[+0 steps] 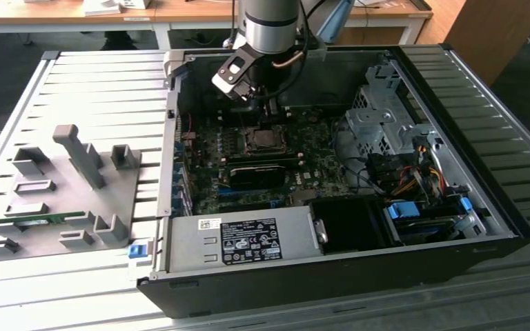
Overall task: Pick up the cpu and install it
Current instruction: 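Install the first cpu locking lever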
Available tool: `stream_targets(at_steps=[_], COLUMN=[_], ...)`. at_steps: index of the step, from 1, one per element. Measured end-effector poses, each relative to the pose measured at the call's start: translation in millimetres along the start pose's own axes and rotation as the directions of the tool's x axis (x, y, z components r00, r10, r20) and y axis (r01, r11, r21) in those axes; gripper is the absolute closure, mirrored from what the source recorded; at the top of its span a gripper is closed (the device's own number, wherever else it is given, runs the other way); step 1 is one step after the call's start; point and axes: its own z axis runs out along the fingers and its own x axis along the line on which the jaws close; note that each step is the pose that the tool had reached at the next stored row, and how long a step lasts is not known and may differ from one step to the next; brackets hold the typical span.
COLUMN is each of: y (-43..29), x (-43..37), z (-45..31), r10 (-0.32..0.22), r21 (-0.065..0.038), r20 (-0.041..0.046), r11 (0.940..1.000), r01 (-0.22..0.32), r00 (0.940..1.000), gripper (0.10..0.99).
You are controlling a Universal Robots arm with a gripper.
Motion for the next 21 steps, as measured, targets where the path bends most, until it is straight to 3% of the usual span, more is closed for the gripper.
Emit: stream_targets(at_steps=[9, 13, 17, 21], y=[0.1, 0.0, 0.0, 0.1], x=[0.1, 0.0, 0.0, 0.0], z=[-2.4, -2.3, -1.9, -5.0], r10=[-0.003, -0.064, -0.133, -0.142], r21=[0.000, 0.001, 0.002, 0.003], r20=[-0.0004, -0.0009, -0.0006, 0.0000], r11=[1.0000, 0.9979, 0.9911, 0.9899], r01=[0.003, 0.064, 0.133, 0.142], r00=[1.0000, 0.9979, 0.9911, 0.9899], gripper=[0.980, 0.980, 0.980, 0.980])
